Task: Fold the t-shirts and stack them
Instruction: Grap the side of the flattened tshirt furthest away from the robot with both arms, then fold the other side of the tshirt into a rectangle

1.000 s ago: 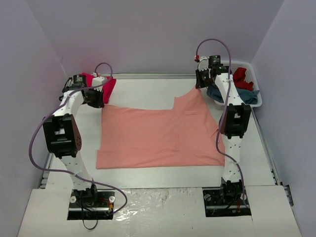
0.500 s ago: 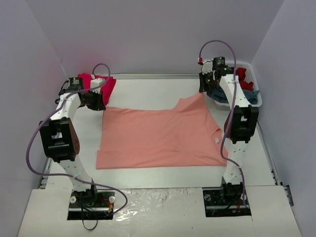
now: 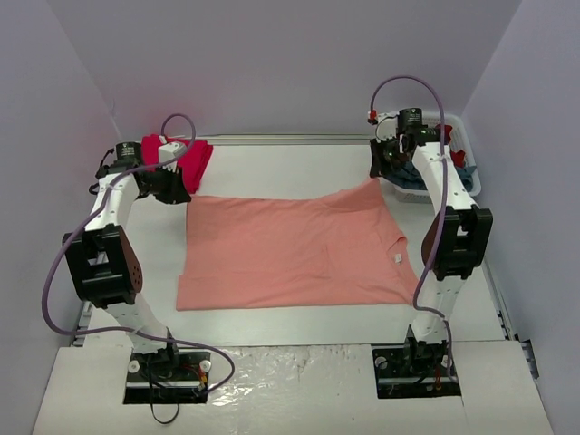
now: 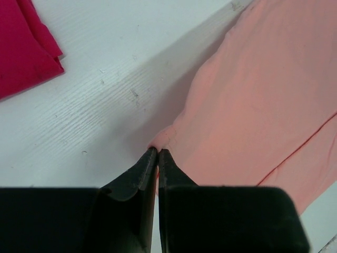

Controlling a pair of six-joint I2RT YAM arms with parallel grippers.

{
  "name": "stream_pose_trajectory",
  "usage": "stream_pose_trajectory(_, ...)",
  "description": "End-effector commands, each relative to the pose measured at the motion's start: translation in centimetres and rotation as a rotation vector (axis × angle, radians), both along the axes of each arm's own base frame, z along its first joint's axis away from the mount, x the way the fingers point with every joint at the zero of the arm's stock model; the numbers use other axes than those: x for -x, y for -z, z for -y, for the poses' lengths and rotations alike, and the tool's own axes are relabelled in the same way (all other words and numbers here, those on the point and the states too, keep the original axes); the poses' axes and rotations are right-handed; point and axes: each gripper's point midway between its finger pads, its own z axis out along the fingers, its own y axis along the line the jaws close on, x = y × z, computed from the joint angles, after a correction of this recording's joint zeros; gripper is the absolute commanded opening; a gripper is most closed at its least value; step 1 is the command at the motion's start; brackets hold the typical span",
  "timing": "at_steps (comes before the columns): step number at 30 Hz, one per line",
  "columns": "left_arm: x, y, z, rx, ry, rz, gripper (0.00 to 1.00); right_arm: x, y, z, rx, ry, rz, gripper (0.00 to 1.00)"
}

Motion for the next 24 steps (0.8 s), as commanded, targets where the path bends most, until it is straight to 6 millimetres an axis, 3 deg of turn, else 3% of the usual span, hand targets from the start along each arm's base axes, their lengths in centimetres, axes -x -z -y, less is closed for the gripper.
stream_pose_trajectory(1,1.4,-2.2,0.4,0.017,0.04,0.05,0.02,2.3,-3.3,0.1,-0.002,-0.018,0.04,0.0)
stream_pose_trajectory(12,4.0,-2.3,0.1,0.008,0.07,0.073,0.02,6.4,-4.3,0.5,0.008,-0.028,0.037,0.0)
stream_pose_trajectory(24,6.2,-1.7,-0.3,0.017,0.116,0.077,0.03,11.1,-3.3,1.3,0.044,-0.035,-0.02,0.0)
